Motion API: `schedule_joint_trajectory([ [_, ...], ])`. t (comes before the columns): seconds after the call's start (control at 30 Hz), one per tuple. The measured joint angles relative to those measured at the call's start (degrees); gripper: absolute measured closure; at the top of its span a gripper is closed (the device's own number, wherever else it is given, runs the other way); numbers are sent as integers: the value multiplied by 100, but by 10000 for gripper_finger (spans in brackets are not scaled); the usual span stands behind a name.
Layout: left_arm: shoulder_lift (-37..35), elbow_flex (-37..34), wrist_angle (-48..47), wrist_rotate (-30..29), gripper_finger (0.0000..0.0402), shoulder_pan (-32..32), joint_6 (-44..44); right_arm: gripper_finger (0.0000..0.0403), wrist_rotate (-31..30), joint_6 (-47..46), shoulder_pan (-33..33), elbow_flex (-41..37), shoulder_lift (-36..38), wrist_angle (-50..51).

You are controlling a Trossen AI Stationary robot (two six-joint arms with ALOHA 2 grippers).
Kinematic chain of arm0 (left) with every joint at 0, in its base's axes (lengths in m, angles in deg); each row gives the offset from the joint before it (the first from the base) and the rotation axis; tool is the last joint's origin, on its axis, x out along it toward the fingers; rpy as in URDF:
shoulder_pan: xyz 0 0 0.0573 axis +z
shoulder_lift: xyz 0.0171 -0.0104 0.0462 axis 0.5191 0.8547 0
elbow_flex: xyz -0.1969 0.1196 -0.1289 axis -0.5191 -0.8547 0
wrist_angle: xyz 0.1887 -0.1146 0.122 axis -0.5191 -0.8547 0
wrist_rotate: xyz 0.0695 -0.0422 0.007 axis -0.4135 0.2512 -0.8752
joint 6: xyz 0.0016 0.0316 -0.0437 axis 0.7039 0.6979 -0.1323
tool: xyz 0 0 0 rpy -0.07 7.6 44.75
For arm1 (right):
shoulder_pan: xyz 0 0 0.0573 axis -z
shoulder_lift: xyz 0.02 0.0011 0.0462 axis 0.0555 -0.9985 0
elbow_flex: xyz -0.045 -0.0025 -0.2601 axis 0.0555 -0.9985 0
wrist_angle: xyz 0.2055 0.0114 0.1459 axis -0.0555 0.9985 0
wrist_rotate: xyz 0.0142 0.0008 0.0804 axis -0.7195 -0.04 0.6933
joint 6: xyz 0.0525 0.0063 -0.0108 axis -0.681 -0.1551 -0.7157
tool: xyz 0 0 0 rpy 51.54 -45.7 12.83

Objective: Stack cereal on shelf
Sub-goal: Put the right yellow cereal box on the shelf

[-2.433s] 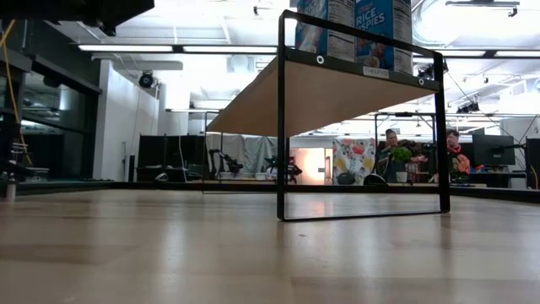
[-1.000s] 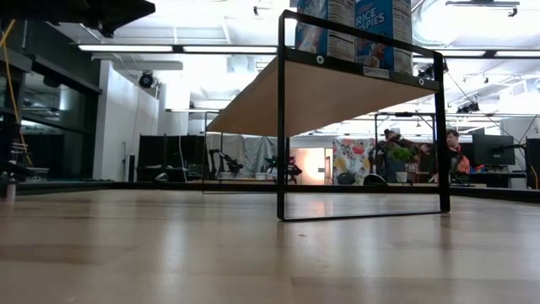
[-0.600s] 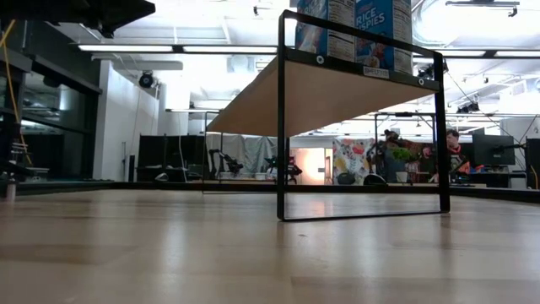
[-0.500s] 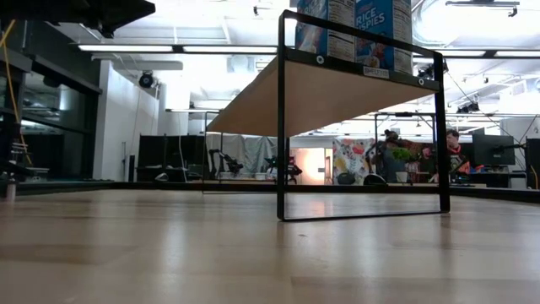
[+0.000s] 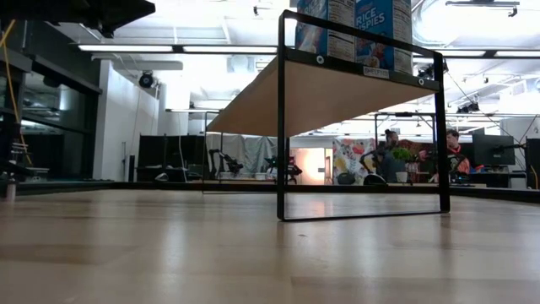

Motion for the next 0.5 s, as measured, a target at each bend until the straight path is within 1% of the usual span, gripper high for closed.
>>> schedule_joint_trajectory([
  [0.23, 0, 0, 0, 0, 401, 0, 2, 166, 34, -12, -1, 13, 121, -34],
  [0.5, -1, 0, 2, 0, 401, 0, 4, 166, 39, -36, -2, 604, 142, 321],
])
